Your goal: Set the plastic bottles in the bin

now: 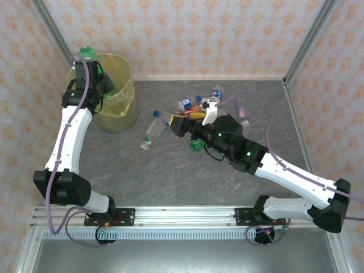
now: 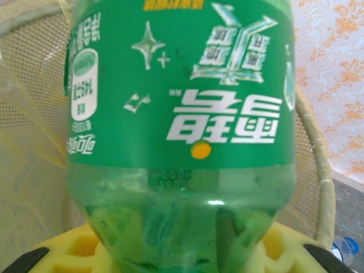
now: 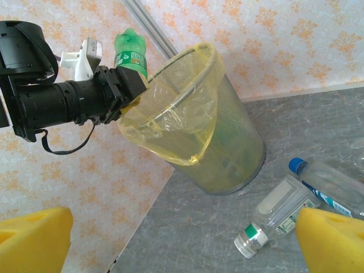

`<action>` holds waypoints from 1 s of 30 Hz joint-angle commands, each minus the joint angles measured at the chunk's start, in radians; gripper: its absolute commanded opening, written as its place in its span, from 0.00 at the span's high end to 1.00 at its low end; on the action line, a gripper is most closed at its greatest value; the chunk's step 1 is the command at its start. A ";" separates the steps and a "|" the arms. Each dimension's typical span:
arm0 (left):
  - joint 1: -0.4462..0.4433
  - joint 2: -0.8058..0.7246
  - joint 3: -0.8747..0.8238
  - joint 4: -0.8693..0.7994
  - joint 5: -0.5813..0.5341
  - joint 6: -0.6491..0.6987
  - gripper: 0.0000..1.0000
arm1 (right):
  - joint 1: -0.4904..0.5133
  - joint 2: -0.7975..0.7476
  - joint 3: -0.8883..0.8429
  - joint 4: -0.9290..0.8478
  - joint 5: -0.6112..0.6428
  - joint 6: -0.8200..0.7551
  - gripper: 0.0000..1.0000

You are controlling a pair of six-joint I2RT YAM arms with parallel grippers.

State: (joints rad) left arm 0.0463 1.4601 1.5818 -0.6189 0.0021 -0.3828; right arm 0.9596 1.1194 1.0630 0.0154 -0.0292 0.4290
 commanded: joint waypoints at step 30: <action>-0.245 -0.250 -0.188 0.112 -0.023 0.062 0.01 | 0.005 0.036 0.060 -0.010 0.017 -0.023 0.00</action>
State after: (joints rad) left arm -0.1425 1.2255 1.4319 -0.5385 0.0399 -0.3313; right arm 0.9596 1.1557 1.0908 0.0044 -0.0231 0.4175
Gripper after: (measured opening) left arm 0.990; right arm 0.997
